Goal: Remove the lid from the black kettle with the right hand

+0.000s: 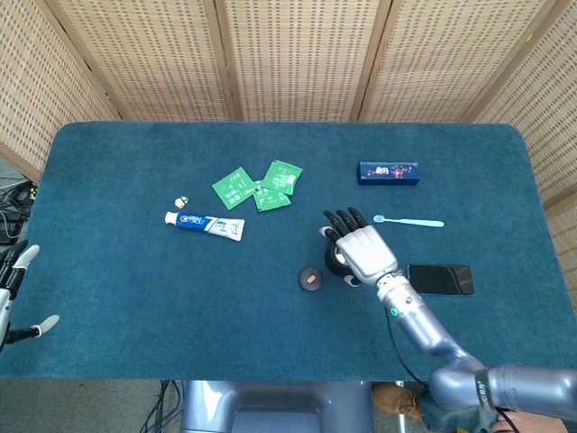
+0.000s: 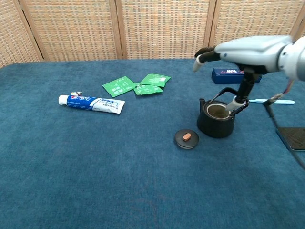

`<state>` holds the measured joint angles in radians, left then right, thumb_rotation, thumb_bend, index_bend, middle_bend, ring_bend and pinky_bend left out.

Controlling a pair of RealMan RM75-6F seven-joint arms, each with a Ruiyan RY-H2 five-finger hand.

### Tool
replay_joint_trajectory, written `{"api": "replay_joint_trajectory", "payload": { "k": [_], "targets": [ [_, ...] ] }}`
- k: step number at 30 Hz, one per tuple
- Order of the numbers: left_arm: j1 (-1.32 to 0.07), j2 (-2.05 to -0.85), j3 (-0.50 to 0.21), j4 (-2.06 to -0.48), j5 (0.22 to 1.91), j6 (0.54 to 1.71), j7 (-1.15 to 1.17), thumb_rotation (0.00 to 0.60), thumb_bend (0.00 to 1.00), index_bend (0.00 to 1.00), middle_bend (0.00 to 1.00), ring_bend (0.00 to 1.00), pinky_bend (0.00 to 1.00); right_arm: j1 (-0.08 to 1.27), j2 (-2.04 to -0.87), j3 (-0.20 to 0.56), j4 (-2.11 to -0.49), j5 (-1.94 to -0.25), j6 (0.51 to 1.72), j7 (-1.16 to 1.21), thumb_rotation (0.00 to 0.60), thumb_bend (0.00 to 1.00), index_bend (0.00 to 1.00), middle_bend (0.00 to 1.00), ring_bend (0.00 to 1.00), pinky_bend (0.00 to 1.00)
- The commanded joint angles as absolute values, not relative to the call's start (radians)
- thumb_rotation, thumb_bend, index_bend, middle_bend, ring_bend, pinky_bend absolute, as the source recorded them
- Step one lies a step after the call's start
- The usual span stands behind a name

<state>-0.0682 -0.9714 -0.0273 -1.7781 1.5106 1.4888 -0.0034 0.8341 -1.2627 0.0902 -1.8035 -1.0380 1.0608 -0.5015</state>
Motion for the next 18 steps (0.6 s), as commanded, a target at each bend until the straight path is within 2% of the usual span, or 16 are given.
{"api": "replay_joint_trajectory", "payload": {
  "k": [1, 5, 10, 18],
  "targets": [
    [-0.06, -0.971, -0.02, -1.779, 1.529, 1.504, -0.011, 0.6, 0.0, 0.0, 0.0, 0.0, 0.0, 0.707, -1.148, 0.028, -1.81, -1.212, 1.175, -0.359, 0.6, 0.02, 0.19, 0.0, 0.0, 0.0],
    [-0.049, -0.968, -0.011, -1.777, 1.55, 1.523, -0.025, 0.6, 0.0, 0.0, 0.0, 0.0, 0.0, 0.59, -1.1, -0.028, -1.736, -1.327, 1.291, -0.216, 0.6, 0.0, 0.17, 0.0, 0.0, 0.0],
    [-0.039, -0.964, 0.003, -1.776, 1.569, 1.531, -0.041, 0.6, 0.0, 0.0, 0.0, 0.0, 0.0, 0.458, -1.096, -0.083, -1.608, -1.405, 1.413, -0.076, 0.6, 0.0, 0.15, 0.0, 0.0, 0.0],
    [-0.033, -0.969, 0.017, -1.771, 1.589, 1.534, -0.036, 0.6, 0.0, 0.0, 0.0, 0.0, 0.0, 0.338, -1.118, -0.094, -1.515, -1.452, 1.536, 0.031, 0.6, 0.0, 0.14, 0.0, 0.0, 0.0]
  ]
}}
